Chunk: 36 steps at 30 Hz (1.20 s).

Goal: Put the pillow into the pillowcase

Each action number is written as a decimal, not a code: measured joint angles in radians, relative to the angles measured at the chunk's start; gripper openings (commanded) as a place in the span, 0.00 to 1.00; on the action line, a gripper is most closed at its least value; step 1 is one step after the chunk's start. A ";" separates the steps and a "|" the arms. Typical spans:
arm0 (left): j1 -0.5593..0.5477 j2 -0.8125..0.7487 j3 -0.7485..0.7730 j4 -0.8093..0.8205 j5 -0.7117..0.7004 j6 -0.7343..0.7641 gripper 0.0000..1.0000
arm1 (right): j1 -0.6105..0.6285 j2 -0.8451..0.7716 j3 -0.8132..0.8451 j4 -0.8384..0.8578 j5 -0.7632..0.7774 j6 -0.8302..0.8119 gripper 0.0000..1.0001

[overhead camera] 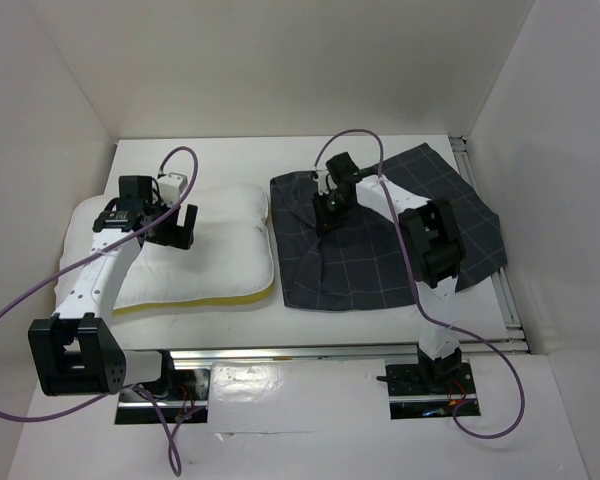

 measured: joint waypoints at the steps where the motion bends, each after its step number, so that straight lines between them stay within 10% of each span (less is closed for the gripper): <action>1: 0.000 0.000 0.000 0.000 0.000 0.000 1.00 | 0.000 0.002 0.008 0.000 -0.007 0.002 0.31; 29: 0.000 0.000 0.000 0.000 0.001 0.001 1.00 | 0.113 0.055 0.060 0.035 0.003 0.053 0.36; 36: 0.000 0.000 0.000 0.000 0.002 0.001 1.00 | 0.130 0.071 0.059 0.053 0.119 0.047 0.00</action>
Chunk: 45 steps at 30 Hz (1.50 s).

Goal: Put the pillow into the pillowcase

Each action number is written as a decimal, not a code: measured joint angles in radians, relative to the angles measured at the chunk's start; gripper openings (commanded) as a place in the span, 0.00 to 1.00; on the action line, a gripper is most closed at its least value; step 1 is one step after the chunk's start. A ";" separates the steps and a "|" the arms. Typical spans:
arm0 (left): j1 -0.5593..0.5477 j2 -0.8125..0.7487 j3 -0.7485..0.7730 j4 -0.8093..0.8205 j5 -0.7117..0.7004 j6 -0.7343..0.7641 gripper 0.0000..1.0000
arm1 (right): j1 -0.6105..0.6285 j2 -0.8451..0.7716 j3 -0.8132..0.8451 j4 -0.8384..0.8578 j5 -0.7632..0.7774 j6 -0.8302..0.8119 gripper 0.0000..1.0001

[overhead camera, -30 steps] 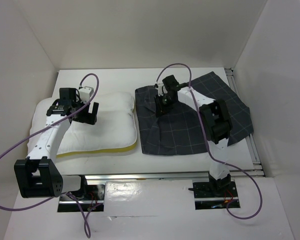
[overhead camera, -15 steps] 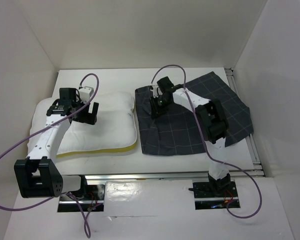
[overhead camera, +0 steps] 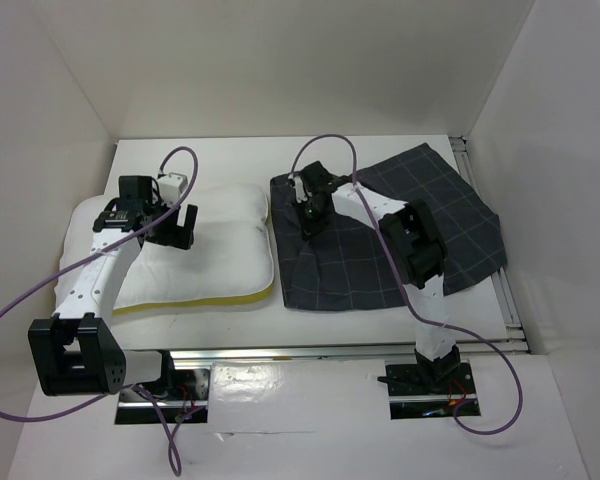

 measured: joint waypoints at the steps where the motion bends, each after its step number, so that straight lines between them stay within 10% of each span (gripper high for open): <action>1: 0.000 0.000 0.000 0.000 0.002 0.000 1.00 | 0.000 0.000 -0.001 0.003 0.013 -0.001 0.00; 18: -0.073 0.144 0.235 -0.232 0.297 0.191 1.00 | -0.180 -0.370 -0.117 0.016 -0.106 -0.174 0.00; 35: -0.182 0.171 0.099 -0.017 0.051 0.603 1.00 | -0.160 -0.335 -0.138 -0.082 -0.263 -0.216 0.00; 45: -0.185 0.293 0.180 -0.043 0.133 0.682 1.00 | -0.163 -0.335 -0.123 -0.113 -0.268 -0.230 0.00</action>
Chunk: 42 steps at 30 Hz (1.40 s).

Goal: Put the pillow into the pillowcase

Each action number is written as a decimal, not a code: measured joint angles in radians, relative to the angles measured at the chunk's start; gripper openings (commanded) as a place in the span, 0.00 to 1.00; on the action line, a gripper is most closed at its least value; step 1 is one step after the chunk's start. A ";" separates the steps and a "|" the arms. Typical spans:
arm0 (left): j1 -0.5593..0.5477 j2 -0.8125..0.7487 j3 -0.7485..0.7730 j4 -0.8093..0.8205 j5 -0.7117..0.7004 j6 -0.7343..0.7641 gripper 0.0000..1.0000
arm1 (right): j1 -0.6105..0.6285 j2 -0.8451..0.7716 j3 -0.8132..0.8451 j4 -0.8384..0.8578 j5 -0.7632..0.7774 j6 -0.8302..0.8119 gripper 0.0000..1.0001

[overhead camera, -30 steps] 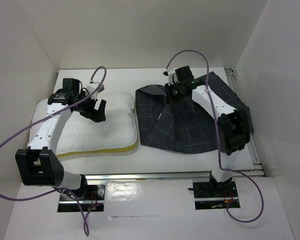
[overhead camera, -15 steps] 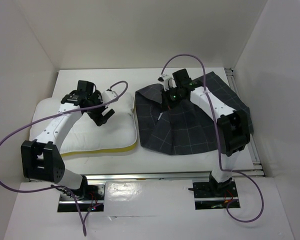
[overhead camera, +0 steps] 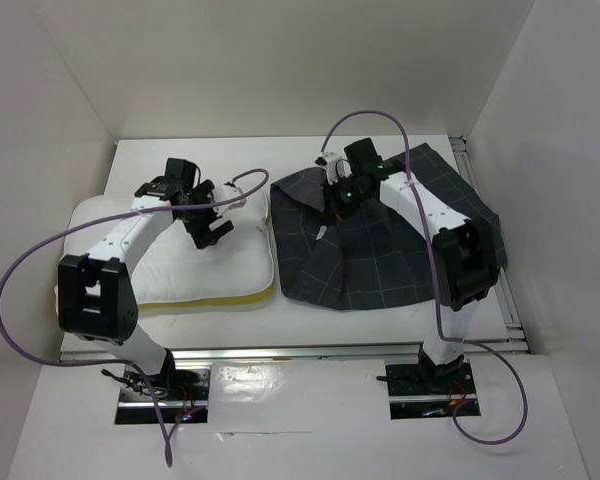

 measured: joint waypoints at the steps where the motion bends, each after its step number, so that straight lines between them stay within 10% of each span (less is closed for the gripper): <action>1: 0.000 0.019 0.016 -0.017 0.018 0.000 1.00 | 0.000 0.000 0.003 -0.003 0.000 -0.001 0.00; 26: -0.005 0.087 -0.062 0.022 0.154 0.077 0.98 | -0.038 -0.021 0.148 -0.171 -0.075 -0.053 0.00; 34: -0.005 0.235 0.063 0.006 0.160 0.073 0.00 | -0.038 -0.021 0.196 -0.227 -0.082 -0.075 0.00; 42: -0.006 0.226 0.066 0.033 0.169 0.074 0.00 | -0.038 -0.021 0.227 -0.262 -0.077 -0.087 0.00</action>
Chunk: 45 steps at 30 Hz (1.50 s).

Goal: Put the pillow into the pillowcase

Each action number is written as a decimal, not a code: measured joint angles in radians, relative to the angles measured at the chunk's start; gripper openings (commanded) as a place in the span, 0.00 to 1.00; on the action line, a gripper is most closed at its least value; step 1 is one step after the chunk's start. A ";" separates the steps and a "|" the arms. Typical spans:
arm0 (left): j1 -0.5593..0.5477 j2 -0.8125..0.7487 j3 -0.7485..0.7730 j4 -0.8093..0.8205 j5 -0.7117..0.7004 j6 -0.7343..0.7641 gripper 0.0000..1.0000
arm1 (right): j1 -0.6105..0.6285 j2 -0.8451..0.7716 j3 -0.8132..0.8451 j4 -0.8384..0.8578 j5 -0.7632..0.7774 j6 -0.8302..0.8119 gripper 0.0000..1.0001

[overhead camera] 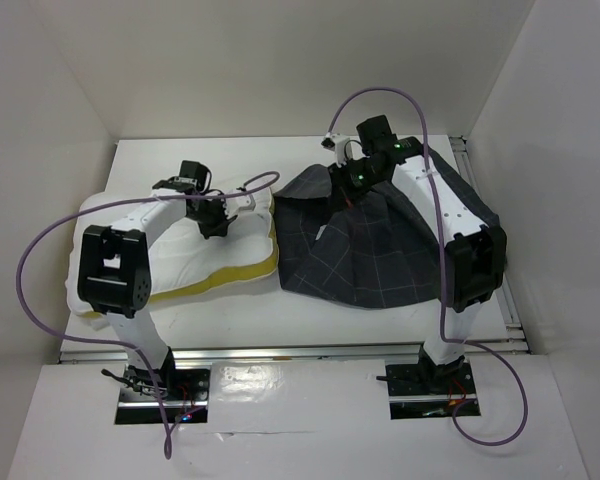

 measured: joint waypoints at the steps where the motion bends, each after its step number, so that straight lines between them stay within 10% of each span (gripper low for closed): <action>1: 0.000 -0.013 -0.010 0.003 0.001 0.001 0.00 | 0.000 0.000 0.000 0.000 0.000 0.000 0.00; 18: -0.052 -0.418 -0.106 -0.316 0.042 0.052 0.00 | 0.000 -0.034 -0.005 0.042 0.000 0.016 0.00; 45: -0.283 -0.167 0.065 -0.150 0.059 -0.215 0.00 | 0.006 -0.186 -0.090 -0.018 -0.120 -0.036 0.00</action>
